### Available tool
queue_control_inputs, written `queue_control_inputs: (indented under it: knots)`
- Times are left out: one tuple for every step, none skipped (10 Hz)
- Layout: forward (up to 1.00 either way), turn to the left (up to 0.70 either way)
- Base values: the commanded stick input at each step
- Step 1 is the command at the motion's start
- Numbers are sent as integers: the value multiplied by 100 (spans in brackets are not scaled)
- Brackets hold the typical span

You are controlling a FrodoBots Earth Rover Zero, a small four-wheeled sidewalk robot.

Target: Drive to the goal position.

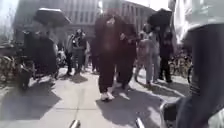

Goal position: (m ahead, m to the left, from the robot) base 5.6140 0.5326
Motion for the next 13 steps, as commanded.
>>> queue_control_inputs:
  knots:
    - [85,8]
    - [85,7]
    - [85,6]
    - [85,5]
    - [85,4]
    - [85,3]
    - [85,1]
    - [85,1]
    - [85,1]
    - [85,1]
    - [85,1]
    - [85,1]
    - [85,1]
